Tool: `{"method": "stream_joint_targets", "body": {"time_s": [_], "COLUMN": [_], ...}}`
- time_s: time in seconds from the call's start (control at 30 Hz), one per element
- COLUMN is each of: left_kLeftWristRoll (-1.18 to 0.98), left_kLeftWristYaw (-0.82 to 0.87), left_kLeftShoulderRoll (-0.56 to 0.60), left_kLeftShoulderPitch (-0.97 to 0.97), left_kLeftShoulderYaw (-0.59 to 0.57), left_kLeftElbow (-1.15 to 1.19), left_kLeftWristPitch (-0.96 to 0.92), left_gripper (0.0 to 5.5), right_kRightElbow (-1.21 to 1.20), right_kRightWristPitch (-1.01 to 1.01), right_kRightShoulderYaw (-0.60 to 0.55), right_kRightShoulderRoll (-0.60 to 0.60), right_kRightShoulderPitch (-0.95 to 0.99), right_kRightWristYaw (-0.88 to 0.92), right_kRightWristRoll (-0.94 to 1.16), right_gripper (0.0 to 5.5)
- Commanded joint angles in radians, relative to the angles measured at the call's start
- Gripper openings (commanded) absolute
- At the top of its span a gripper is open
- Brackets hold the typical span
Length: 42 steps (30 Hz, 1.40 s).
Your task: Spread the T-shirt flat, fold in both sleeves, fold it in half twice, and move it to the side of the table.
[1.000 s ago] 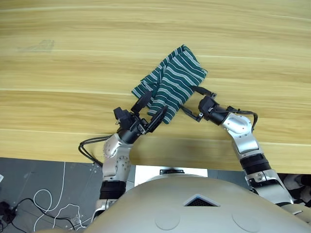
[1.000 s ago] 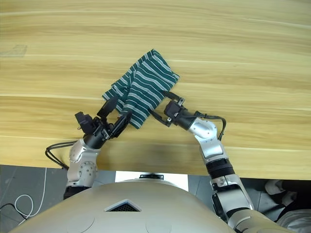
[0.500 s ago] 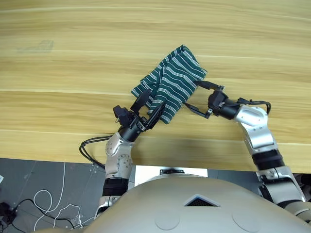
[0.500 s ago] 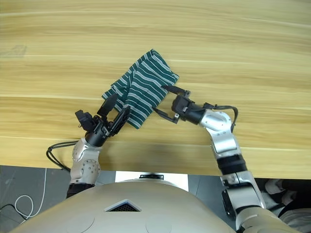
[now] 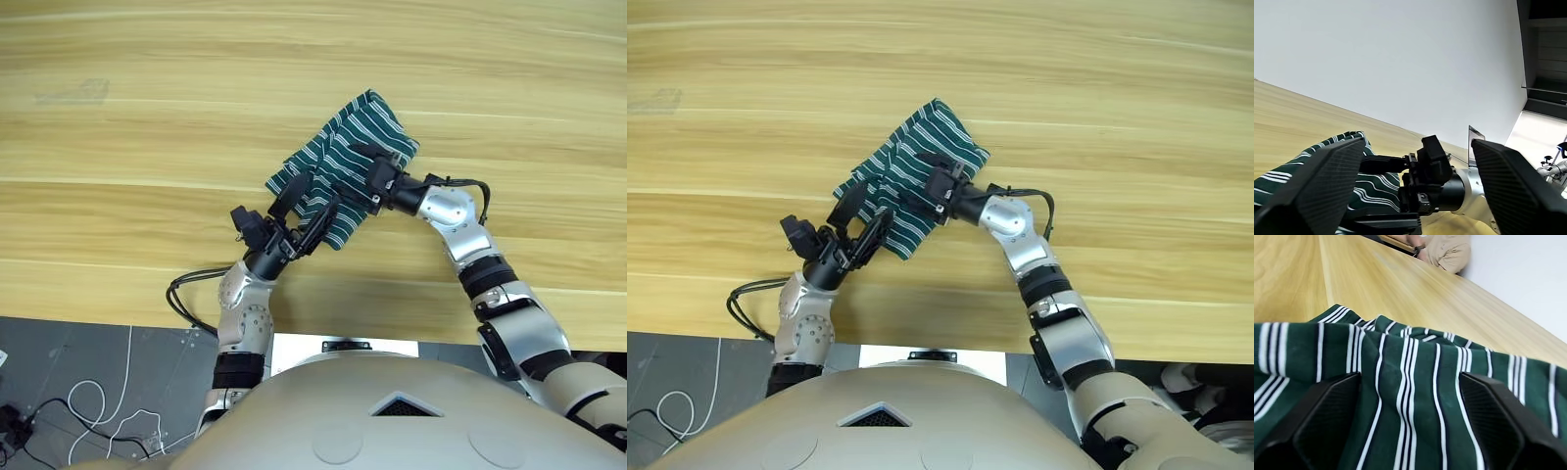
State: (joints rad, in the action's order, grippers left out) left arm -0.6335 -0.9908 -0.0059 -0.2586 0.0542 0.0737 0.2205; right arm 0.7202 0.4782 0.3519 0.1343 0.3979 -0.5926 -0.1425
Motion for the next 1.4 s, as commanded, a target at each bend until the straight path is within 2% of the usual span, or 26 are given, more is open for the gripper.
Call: {"method": "stream_joint_targets", "body": {"time_s": [0.03, 0.3, 0.43, 0.63, 0.9, 1.2, 1.4], "left_kLeftWristRoll": [-0.006, -0.004, -0.009, -0.01, 0.001, -0.097, -0.122], "left_kLeftWristYaw": [-0.003, -0.028, -0.04, -0.049, -0.036, 0.03, 0.042], "left_kLeftShoulderRoll": [-0.009, -0.022, -0.026, -0.036, -0.042, -0.07, -0.072], "left_kLeftShoulderPitch": [0.03, 0.052, 0.049, 0.055, 0.058, -0.021, -0.09], "left_kLeftShoulderYaw": [-0.009, -0.011, -0.01, -0.014, -0.008, 0.014, 0.04], "left_kLeftElbow": [0.024, 0.06, 0.063, 0.077, 0.06, -0.163, -0.223], "left_kLeftWristPitch": [-0.008, -0.002, -0.005, -0.006, -0.011, -0.099, -0.102], "left_gripper": [4.02, 4.02, 4.02, 4.02, 4.02, 4.02, 4.02], "right_kRightElbow": [0.116, 0.426, 0.511, 0.59, 0.635, 0.626, 0.562], "right_kRightWristPitch": [0.021, -0.016, -0.089, -0.201, -0.345, -0.41, -0.424], "right_kRightShoulderYaw": [0.001, -0.088, -0.182, -0.274, -0.357, -0.415, -0.527], "right_kRightShoulderRoll": [-0.06, -0.142, -0.156, -0.141, -0.102, -0.065, -0.045], "right_kRightShoulderPitch": [0.095, 0.35, 0.427, 0.498, 0.465, 0.378, 0.195], "right_kRightWristYaw": [0.066, 0.199, 0.201, 0.321, 0.501, 0.528, 0.541], "right_kRightWristRoll": [-0.038, -0.025, 0.033, 0.047, 0.05, 0.058, 0.173], "right_gripper": [3.73, 3.73, 3.73, 3.73, 3.73, 3.73, 3.73]}}
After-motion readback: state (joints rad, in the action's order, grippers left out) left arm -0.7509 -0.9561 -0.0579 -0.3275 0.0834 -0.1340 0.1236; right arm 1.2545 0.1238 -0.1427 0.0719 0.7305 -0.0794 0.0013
